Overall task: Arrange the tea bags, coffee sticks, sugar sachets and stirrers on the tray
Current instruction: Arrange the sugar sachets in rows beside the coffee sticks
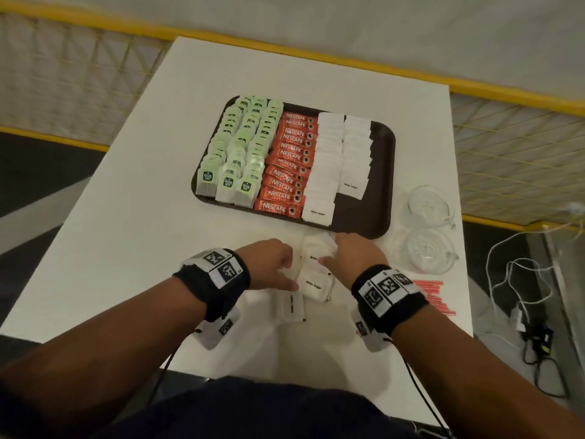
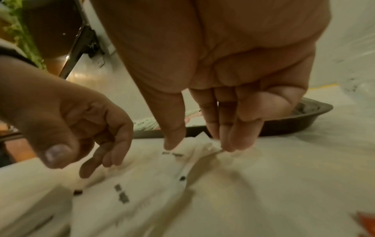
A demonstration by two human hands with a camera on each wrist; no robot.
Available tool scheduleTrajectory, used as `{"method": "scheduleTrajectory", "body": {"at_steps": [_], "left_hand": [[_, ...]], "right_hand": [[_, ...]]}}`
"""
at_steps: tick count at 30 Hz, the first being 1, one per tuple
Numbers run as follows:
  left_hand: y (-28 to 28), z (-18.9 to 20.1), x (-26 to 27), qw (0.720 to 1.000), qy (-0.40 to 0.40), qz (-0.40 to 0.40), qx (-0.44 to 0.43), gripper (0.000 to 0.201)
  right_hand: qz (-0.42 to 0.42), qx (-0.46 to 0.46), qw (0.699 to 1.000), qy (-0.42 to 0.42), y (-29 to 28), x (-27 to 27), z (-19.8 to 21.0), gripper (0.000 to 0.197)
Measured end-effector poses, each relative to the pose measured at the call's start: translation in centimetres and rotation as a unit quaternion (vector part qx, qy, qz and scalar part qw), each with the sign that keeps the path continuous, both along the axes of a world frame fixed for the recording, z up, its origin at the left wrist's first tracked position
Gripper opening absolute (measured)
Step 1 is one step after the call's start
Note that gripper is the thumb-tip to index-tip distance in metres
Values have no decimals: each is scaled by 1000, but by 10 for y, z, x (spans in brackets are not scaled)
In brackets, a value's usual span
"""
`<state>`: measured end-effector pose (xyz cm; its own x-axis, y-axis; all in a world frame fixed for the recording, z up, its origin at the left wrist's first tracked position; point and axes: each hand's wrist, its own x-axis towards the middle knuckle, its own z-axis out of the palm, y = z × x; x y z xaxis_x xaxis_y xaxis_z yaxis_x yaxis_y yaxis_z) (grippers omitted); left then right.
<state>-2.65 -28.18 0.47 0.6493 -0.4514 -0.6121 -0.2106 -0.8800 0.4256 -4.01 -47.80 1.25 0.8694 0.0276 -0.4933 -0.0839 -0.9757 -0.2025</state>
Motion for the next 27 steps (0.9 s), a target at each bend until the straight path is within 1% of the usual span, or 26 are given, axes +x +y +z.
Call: {"method": "scheduleTrajectory", "body": {"at_steps": [4,6,8,12,16,19,22,25,27], "left_hand": [[-8,-5,-24,998,-31,-20,45,61],[-12,-7,-32,996,-47,-34,69,60],[-15,-7,-34,995,-42,-32,84,55],[-15,-6,-35,997,-23,15,71,51],[-16,-6,-41,996,-14,88,29,59],[-16,-6,-42,993,-14,116,28,59],[-16,-7,-42,991,-12,129,39,54],[-15,-6,-43,992,-22,116,52,47],[-15,-7,-44,992,-29,109,53,46]], "right_hand": [[0,-18,1000,0,9,1,-12,57],[-6,-21,1000,-1,12,2,-16,58],[-15,-15,1000,-11,13,4,-19,60],[-21,13,1000,-19,11,5,-24,62],[-49,59,997,-25,12,3,-27,65],[-69,56,996,-6,12,7,-29,67],[-76,55,995,19,12,9,-29,57],[-56,48,997,22,12,8,-30,40],[-42,49,998,15,12,6,-29,34]]}}
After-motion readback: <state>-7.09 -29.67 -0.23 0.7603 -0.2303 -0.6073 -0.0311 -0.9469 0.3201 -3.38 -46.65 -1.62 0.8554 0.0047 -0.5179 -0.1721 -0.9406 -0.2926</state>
